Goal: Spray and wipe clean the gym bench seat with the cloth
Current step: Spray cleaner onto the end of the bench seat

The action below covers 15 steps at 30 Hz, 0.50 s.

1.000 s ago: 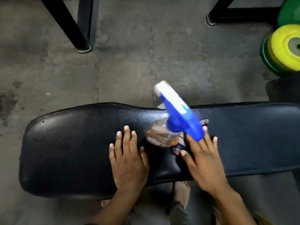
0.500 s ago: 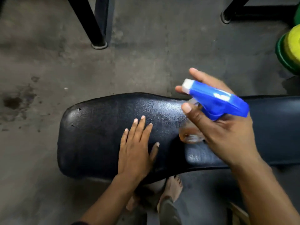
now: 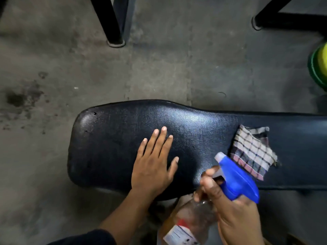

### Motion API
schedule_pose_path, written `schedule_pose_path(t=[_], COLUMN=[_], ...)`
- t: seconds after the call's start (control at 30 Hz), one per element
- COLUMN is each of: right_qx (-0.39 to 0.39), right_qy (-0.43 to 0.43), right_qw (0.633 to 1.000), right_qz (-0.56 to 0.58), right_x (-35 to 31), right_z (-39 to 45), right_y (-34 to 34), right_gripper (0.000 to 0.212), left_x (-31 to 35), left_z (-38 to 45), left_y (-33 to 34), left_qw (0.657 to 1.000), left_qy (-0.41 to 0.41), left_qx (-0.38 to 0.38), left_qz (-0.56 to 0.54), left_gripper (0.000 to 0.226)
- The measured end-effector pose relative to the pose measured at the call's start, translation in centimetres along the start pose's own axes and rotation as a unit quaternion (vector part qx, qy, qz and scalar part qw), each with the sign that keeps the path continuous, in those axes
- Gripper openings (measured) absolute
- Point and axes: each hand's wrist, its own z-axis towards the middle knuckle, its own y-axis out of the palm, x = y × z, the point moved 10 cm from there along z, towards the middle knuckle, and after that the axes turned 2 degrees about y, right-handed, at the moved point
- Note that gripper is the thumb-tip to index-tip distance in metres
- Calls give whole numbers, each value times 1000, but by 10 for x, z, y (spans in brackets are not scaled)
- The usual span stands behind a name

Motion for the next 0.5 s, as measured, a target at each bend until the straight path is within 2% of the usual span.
schedule_pose_path(t=[0.1,0.17,0.27,0.37,0.5], right_qx=[-31,-35,-46,-18,50], right_qy=[27,27,4,-13,-8], right_qw=[999,993,972,955,938], right_qz=[-25,-112,-231,-296,-342], right_x=[14,17,14,14,26], right_z=[0,2,7,13,17], right_y=[2,-6,-6,-3,-6], right_gripper=[70,70,63,49,44], left_x=[-5,-19,-67,-112,-121], left_z=[-1,-6,-20,-29,-31], left_y=[-5,-12,-25,-38,-38], left_qw=[1000,999,996,992,993], left_qy=[3,-15,-84,-123,-112], left_qx=[5,18,33,33,33], left_qz=[-24,-25,-12,4,32], left_gripper=[68,68,68,67,67])
